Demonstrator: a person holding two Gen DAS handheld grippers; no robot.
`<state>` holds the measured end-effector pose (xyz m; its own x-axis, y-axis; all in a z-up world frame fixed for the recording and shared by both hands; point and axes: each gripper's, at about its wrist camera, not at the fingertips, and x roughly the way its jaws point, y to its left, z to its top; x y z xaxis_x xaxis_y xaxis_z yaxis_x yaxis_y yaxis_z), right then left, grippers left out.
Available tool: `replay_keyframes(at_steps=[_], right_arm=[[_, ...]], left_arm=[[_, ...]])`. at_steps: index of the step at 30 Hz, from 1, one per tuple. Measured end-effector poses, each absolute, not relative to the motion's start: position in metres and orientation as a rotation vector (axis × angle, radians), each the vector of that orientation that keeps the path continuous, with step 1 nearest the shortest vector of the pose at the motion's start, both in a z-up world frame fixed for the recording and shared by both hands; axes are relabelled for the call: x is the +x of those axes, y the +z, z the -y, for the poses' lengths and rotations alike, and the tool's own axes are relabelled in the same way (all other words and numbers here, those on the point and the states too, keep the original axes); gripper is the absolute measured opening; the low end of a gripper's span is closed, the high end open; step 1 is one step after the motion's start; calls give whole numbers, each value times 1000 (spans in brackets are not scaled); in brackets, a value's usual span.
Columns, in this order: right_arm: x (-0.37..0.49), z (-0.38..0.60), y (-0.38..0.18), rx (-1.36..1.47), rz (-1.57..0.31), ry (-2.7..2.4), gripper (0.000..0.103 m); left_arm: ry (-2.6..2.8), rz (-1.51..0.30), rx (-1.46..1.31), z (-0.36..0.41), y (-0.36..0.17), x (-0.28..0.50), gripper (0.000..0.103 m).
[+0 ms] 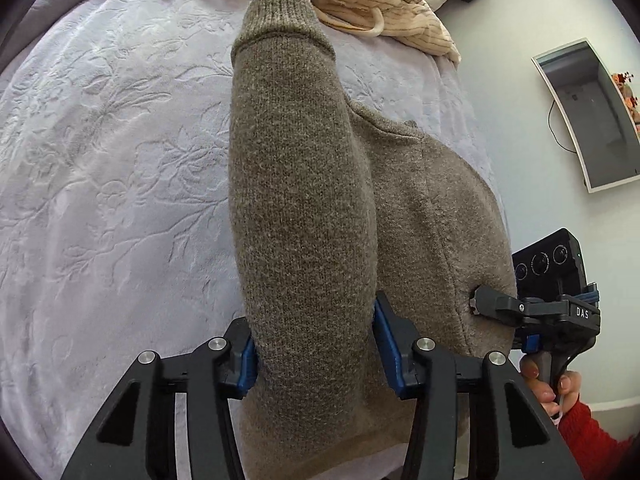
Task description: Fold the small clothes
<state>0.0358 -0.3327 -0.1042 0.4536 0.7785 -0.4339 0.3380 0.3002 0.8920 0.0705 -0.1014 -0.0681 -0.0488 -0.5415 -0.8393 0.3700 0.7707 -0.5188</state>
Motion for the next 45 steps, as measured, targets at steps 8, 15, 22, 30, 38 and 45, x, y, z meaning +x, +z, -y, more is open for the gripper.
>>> replay_keyframes(at_steps=[8,15,22,30,38,45], right_arm=[[5,275,-89,1304,-1168,427,32],[-3,226,-99,1303,-1243,430,32],[10,200,-122,1212,-1345,381,32],[1,230,-144,1193,-1385,172,34],[-23,255,-115,852,-1460,-20,27],[-27,238,-66,661,-1405,27,16]], left_arm=[[-723,-1450,-129,50,-43,46,50],[-637,-1498,-166,6,-55,24,50],[-572,-1557,-199,-27,-91,13,50],[-445,-1549,-93,-38,-113,6,51],[-334,-1519,-96,-65,-104,-1,57],[-408,-1460,-31,-58,-77,-14,57]])
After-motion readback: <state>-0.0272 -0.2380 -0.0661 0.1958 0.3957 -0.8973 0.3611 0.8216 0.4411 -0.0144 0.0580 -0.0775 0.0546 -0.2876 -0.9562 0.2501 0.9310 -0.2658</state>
